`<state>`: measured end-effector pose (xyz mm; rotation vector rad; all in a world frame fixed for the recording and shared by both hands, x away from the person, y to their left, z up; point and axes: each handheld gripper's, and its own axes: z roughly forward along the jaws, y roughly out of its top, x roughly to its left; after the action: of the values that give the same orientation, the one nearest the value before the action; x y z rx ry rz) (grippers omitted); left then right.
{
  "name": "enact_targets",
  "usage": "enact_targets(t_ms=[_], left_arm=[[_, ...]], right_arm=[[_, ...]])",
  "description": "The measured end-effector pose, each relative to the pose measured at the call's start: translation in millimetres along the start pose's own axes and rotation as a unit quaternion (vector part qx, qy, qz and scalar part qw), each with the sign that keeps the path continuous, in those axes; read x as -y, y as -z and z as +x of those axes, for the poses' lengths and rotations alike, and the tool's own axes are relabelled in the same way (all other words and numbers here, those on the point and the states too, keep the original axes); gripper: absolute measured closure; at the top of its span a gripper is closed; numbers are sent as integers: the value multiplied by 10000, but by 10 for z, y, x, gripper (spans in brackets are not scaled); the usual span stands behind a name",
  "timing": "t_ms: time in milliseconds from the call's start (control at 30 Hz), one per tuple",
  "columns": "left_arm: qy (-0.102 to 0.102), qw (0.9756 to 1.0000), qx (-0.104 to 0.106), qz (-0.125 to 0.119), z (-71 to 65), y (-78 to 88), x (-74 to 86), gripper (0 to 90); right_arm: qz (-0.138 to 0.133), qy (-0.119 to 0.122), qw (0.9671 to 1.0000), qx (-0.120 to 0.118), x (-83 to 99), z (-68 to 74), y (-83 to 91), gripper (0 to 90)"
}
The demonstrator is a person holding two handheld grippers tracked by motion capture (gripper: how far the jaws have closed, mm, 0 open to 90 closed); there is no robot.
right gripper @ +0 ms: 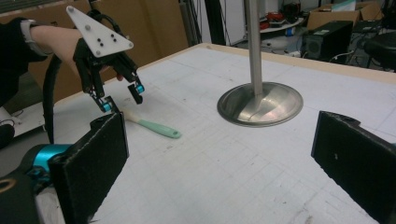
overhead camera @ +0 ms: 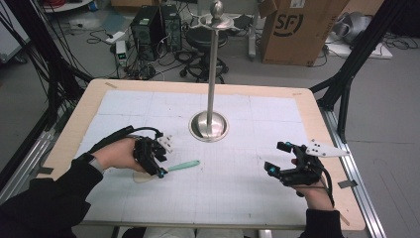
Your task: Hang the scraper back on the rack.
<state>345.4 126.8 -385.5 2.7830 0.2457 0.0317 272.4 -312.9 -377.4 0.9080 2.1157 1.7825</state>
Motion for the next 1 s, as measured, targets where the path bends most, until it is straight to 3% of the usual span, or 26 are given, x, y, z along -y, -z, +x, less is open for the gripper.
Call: enact_targets(t_ms=[133,167,333,533,667,933,1000], left_arm=[[71,9992,16,389,17,-55,-71,549],[184,9988,26,449,18,-67,-79,568],[282,9973,3,672,38,-122,-63,602],[259,9962,25,833,56,-166,-59,667],[203,9941,57,1062,53,-235,-64,710],[276,9937,37,1085,56,-254,-83,793],[123,9949,55,999,58,-245,-60,804]], right_arm=[[9,-31,10000,25,18,-25,9,27],[15,-42,10000,22,22,-25,10,27],[32,-29,10000,7,25,-11,26,27],[20,-48,10000,34,33,-6,51,26],[-3,-75,9999,73,42,-18,61,26],[7,-77,9999,82,53,-15,55,27],[29,-58,10000,66,50,-4,46,26]])
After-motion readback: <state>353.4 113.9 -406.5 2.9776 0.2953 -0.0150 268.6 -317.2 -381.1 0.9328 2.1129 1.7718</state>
